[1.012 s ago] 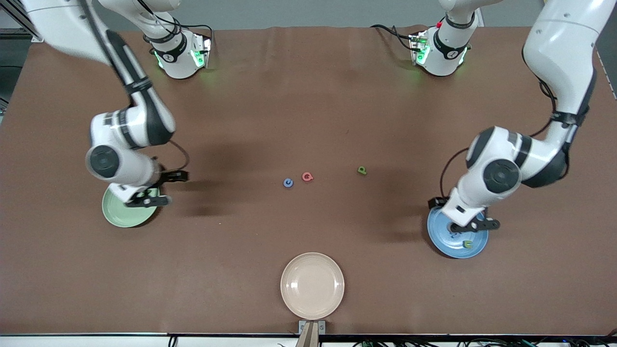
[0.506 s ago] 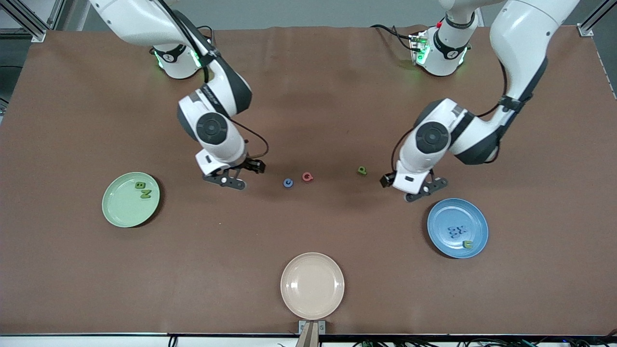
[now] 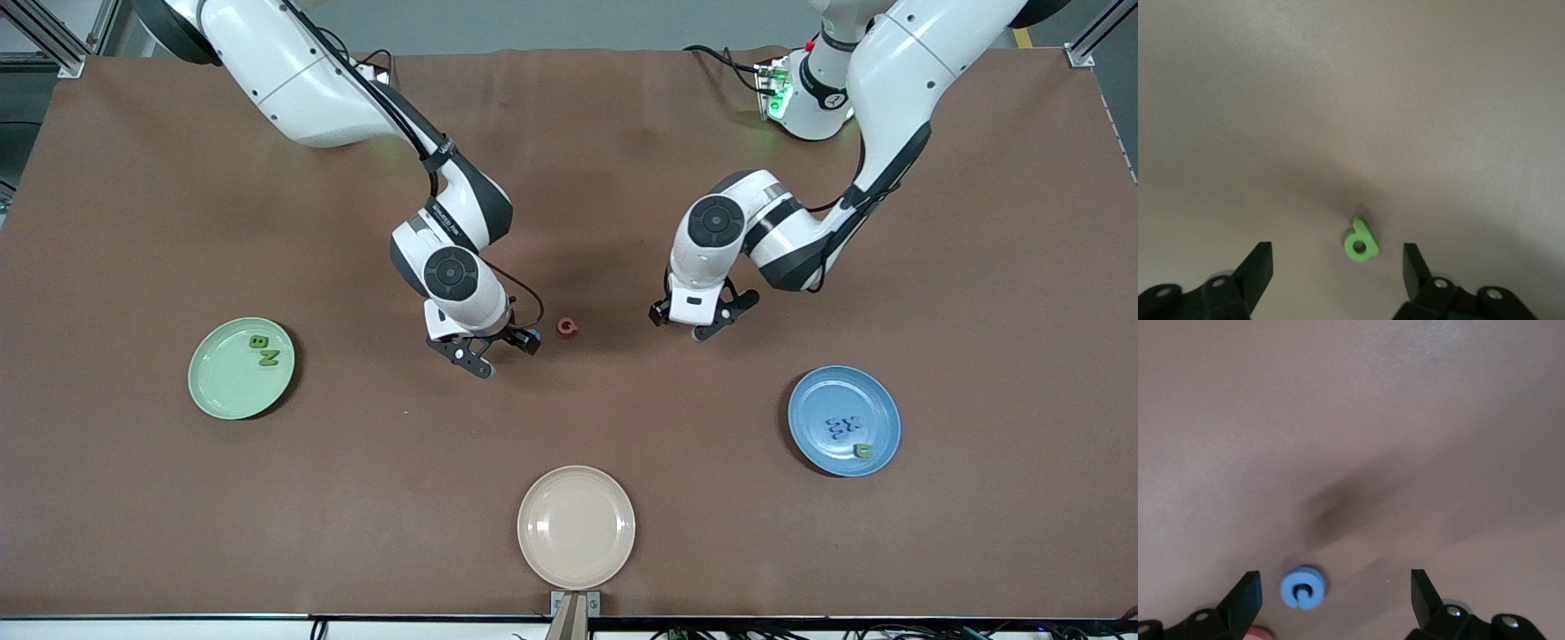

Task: Sort upper and lower case letters into plates
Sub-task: 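Grasp the green d with the left gripper while the right gripper reaches, then carry the d to the blue plate while the right gripper grasps c, then place the blue c on the green plate while the left gripper withdraws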

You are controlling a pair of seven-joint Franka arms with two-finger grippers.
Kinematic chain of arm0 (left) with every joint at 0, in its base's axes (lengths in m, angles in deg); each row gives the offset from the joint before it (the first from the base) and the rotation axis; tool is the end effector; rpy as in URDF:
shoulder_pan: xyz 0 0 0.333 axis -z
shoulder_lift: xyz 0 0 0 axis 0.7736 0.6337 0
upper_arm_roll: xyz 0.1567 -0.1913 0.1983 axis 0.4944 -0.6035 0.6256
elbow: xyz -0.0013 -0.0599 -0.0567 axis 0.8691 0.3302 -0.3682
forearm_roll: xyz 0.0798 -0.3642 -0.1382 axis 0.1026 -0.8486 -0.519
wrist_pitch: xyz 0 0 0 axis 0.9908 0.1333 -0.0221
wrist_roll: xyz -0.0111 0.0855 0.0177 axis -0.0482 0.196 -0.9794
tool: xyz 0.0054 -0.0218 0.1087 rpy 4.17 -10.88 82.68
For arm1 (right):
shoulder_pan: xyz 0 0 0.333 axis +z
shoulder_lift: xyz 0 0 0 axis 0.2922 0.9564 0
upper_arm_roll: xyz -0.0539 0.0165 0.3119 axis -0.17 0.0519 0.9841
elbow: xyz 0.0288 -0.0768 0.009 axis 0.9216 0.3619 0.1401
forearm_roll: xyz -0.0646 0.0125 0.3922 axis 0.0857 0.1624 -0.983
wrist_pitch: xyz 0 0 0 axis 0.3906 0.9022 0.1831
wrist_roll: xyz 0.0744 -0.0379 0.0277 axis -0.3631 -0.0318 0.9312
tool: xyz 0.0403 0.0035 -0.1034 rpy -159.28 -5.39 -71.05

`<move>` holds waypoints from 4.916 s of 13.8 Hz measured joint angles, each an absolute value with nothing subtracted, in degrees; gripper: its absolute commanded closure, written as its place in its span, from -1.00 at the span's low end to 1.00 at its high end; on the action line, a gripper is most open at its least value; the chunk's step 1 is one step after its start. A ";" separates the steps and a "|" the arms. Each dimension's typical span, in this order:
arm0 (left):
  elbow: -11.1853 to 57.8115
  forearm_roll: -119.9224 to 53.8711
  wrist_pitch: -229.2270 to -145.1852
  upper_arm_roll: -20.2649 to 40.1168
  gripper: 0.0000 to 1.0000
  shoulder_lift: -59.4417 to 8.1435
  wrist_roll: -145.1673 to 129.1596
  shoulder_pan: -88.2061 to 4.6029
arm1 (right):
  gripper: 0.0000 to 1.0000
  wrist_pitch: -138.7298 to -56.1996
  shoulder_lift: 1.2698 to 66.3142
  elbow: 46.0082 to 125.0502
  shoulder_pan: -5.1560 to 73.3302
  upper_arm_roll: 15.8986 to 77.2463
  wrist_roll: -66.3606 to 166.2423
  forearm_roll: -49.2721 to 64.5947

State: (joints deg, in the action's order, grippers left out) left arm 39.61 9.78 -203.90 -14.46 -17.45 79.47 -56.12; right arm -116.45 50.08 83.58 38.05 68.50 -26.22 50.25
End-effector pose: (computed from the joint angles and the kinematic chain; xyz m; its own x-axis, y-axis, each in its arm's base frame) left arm 0.4815 -0.3458 0.2094 0.8098 0.5867 0.0076 0.5861 -0.8082 -0.0579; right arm 0.5518 0.3978 0.1987 0.8327 -0.5428 -0.1098 -0.5485 -0.8357 -0.0279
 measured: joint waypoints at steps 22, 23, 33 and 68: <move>36.26 20.01 -207.12 -14.31 1.00 -10.68 96.42 -54.75 | -0.01 -116.86 55.22 79.26 41.55 68.35 -27.74 50.46; 34.72 20.04 -206.87 -14.30 1.00 -10.69 94.63 -55.01 | 0.02 -116.85 55.27 79.19 41.58 68.35 -27.74 50.46; 16.52 14.30 -195.44 -13.31 1.00 -10.59 48.16 -69.54 | 0.59 -116.47 55.34 78.68 41.62 68.35 -27.75 50.48; 4.12 -20.74 -160.08 12.05 -1.00 -40.43 -3.72 -61.26 | 0.53 -116.56 39.55 99.68 -7.79 66.68 68.02 53.11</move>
